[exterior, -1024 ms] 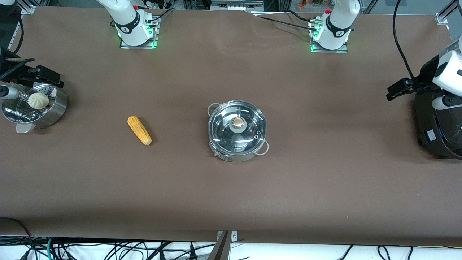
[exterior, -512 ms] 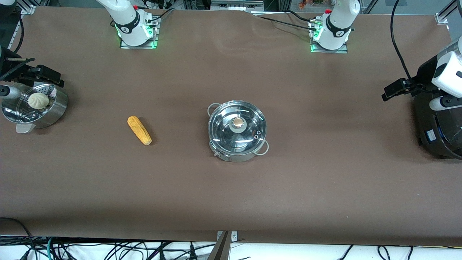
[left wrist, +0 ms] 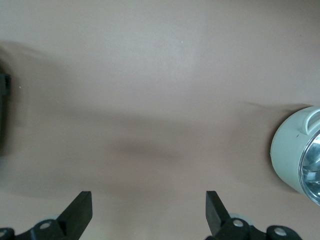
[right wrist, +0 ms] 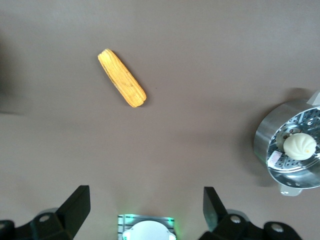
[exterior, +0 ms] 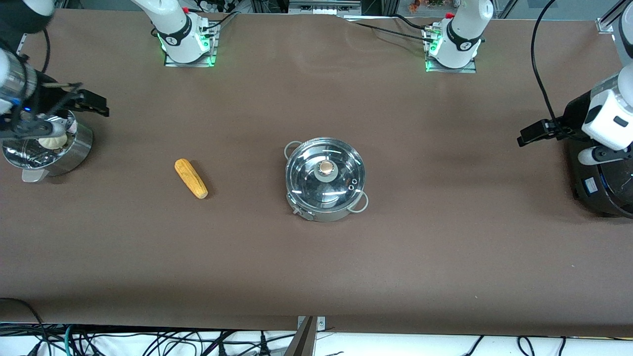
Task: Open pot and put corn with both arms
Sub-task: 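Reach the left gripper to the lid knob while the right gripper reaches the corn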
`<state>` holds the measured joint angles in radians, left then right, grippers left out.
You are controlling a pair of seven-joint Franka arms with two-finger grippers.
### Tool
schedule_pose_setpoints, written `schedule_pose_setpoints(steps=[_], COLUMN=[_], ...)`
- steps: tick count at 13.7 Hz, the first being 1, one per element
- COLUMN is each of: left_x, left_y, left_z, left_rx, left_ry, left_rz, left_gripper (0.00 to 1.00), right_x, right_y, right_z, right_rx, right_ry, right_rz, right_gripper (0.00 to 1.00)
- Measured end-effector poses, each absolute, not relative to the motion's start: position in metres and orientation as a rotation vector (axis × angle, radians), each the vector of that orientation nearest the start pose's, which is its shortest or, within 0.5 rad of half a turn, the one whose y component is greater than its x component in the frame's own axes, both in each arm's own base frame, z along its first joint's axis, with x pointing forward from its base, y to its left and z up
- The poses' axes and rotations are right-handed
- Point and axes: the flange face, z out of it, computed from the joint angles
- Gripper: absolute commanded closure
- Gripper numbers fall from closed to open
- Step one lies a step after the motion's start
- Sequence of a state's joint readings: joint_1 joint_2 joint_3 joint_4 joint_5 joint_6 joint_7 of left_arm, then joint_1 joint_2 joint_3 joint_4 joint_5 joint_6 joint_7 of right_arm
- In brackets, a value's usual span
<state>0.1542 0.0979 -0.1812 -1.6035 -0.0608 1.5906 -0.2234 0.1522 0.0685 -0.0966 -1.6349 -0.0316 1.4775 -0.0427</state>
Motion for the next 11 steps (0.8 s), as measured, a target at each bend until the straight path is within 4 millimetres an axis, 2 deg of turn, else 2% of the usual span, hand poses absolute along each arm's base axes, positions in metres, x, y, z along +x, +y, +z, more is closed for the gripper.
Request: schedule_pose_setpoints(steps=[2, 3, 6, 8, 11], left_x=[0.580, 0.579, 0.577, 0.579, 0.585], left_y=[-0.050, -0.073, -0.154, -0.217, -0.307], left_z=[0.551, 0.547, 0.527, 0.514, 0.489], left_rx=[-3.212, -3.233, -3.261, -3.238, -3.213], left_ry=[-0.247, -0.207, -0.195, -0.275, -0.397], left_rz=[0.220, 0.242, 0.343, 0.388, 0.432], left_gripper=[0.00, 0.03, 0.04, 0.02, 0.02], right_x=[0.566, 0.574, 0.588, 0.584, 0.556], right_y=[0.043, 0.049, 0.062, 0.070, 0.090], right_z=[0.517, 0.495, 0.421, 0.375, 0.301], right_rx=[-3.156, -3.148, -3.114, -3.088, -3.034], right_ry=[-0.212, -0.286, -0.515, -0.651, -0.875], right_rz=[0.431, 0.430, 0.376, 0.316, 0.204], right_gripper=[0.00, 0.00, 0.00, 0.00, 0.00])
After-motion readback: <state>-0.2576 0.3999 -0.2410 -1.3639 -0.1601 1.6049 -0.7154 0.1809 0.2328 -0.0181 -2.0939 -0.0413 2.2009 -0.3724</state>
